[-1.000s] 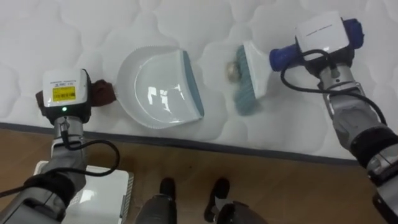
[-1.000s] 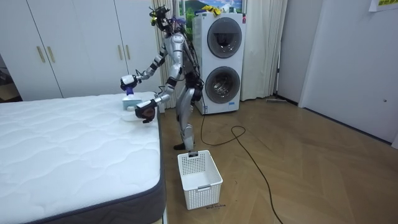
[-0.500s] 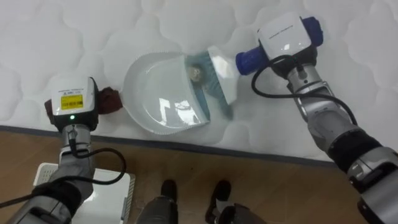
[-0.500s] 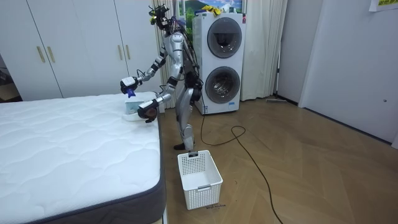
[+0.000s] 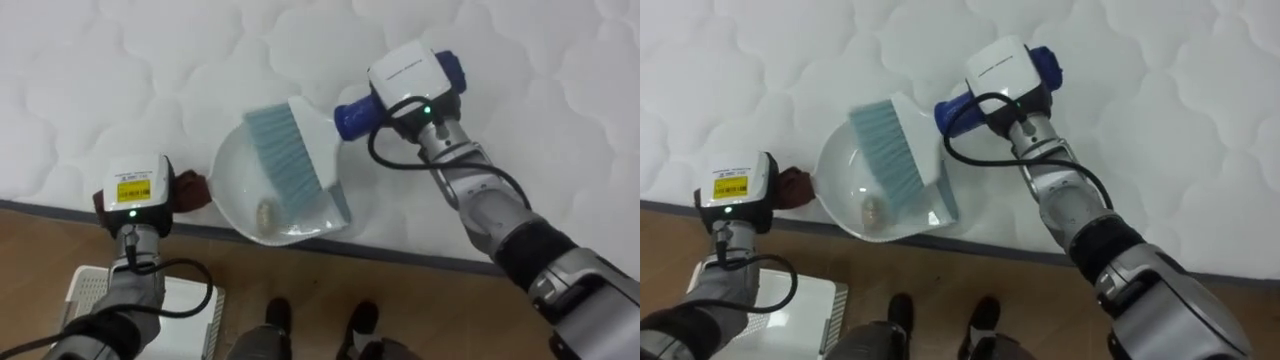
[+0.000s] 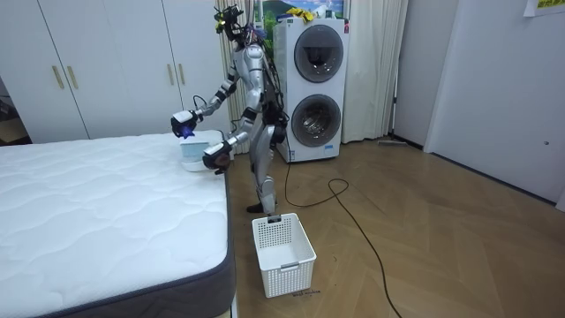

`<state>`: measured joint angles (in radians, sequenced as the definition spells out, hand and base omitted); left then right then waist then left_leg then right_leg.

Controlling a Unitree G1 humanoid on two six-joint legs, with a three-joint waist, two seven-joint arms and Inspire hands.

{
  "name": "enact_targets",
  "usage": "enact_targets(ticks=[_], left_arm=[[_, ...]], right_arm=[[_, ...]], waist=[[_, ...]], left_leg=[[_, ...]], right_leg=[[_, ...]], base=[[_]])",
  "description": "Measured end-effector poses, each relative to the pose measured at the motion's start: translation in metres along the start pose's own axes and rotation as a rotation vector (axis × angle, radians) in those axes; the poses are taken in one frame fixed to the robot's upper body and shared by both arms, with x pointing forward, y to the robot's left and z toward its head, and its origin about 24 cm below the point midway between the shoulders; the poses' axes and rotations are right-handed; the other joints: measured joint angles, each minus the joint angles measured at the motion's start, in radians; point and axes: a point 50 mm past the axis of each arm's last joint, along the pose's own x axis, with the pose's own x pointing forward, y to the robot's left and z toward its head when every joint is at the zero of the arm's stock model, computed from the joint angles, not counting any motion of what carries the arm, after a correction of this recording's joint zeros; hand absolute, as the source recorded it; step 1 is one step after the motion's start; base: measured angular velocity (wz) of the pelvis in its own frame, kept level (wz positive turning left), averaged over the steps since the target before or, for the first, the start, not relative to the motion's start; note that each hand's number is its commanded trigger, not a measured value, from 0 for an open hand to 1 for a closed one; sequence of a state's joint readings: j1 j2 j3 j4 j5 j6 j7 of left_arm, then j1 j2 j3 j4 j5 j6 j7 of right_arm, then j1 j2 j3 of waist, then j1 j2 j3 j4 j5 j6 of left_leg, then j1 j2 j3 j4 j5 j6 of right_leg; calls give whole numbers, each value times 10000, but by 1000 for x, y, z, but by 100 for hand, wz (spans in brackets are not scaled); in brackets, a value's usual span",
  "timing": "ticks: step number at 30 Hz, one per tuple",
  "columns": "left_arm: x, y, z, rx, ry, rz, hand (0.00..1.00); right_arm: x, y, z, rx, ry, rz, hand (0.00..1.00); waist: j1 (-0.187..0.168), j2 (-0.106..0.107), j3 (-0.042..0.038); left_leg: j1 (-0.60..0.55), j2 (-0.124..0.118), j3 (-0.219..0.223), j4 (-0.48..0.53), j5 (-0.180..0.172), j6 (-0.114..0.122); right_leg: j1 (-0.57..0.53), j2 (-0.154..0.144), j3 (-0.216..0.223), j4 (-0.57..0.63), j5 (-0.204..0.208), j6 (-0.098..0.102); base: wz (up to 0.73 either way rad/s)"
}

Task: Clean bed

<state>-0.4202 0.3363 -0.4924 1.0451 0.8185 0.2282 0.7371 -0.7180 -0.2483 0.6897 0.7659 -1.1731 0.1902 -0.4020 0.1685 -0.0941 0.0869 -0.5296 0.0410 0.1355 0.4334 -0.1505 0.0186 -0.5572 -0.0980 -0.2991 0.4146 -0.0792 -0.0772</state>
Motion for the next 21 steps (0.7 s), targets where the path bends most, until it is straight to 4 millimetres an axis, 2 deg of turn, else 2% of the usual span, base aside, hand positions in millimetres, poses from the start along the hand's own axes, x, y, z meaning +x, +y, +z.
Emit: enact_targets(ticks=[4, 21], left_arm=[[-1, -1, 2, -77, -125, -12, 100], [-7, -5, 4, -251, -275, 129, 100]], right_arm=[[0, 0, 7, 590, -196, 82, 100], [0, 0, 6, 722, -365, 90, 100]], waist=[[96, 60, -31], [76, 62, -32]], left_leg=[[-15, -21, -39, -20, 2, 5], [-92, -34, -36, -14, 0, 6]], right_leg=[[-18, -56, -25, 32, -9, 15], [-116, -69, 50, 79, -11, 13]], base=[[2], [0]])
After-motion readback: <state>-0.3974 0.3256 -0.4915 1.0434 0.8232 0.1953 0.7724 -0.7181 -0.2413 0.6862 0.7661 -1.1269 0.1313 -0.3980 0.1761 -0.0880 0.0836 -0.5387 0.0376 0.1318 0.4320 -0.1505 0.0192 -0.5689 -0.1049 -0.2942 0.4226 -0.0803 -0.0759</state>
